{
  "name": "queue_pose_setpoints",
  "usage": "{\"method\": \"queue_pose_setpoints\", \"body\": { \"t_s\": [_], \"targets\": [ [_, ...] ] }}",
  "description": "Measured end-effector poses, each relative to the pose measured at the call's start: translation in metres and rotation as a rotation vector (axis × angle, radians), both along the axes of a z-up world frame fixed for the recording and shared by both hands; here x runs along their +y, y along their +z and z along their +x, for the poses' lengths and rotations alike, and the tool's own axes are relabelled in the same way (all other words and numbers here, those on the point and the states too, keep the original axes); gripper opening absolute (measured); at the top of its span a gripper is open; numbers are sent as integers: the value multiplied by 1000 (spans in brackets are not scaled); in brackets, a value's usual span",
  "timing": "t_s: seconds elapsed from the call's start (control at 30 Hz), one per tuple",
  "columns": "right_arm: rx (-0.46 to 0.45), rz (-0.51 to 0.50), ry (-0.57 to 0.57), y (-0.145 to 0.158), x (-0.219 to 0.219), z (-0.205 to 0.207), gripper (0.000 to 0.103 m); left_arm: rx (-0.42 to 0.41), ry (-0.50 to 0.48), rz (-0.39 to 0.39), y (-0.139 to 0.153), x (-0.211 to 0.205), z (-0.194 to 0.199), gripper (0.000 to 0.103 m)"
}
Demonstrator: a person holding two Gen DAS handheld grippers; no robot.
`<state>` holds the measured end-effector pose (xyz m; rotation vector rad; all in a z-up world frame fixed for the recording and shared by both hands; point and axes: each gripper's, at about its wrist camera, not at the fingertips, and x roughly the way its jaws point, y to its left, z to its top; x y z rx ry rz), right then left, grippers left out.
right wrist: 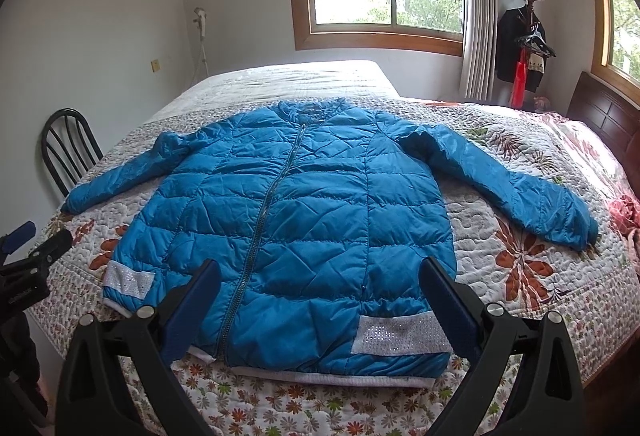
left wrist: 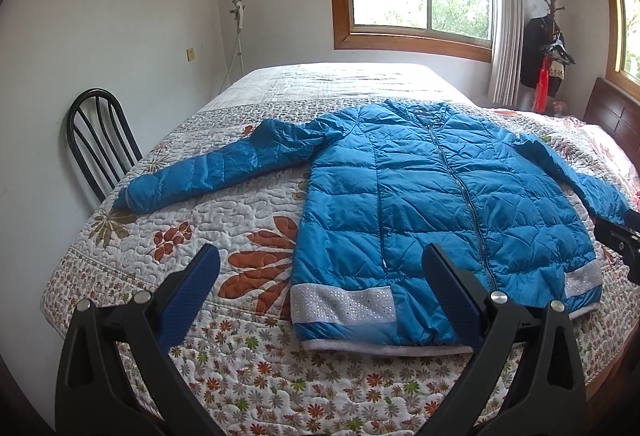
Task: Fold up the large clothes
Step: 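Reach the right tool to the jacket sleeve cuff and grasp it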
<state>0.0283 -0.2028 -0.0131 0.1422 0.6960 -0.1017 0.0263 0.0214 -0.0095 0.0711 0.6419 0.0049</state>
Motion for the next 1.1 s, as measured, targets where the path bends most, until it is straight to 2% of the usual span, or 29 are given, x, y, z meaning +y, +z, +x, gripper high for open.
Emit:
{"method": "queue_pose_setpoints", "body": {
  "t_s": [0.1,0.27,0.37,0.5,0.6,0.7,0.8,1.0,1.1],
  "targets": [
    [17,17,-46,-5,-23,12,99,20,28,-9,-5,16,10,100],
    [108,72,-171,-25,-96,40,97,98,162,-6,-29,71,40,100],
    [162,170,-286,-41,-161,52,93,165,261,15,-52,111,58,100],
    [211,295,-440,-66,-243,61,92,261,371,47,-83,162,78,100],
    [246,442,-531,-91,-295,63,92,323,411,48,-102,187,91,100],
    [282,516,-619,-115,-331,63,91,372,432,31,-118,204,99,100],
    [288,578,-694,-136,-356,58,91,377,408,-36,-125,220,101,101],
    [224,726,-806,-169,-402,50,91,336,333,-35,-131,230,107,101],
    [184,720,-838,-168,-411,51,91,331,313,-80,-135,236,110,101]
  ]
}}
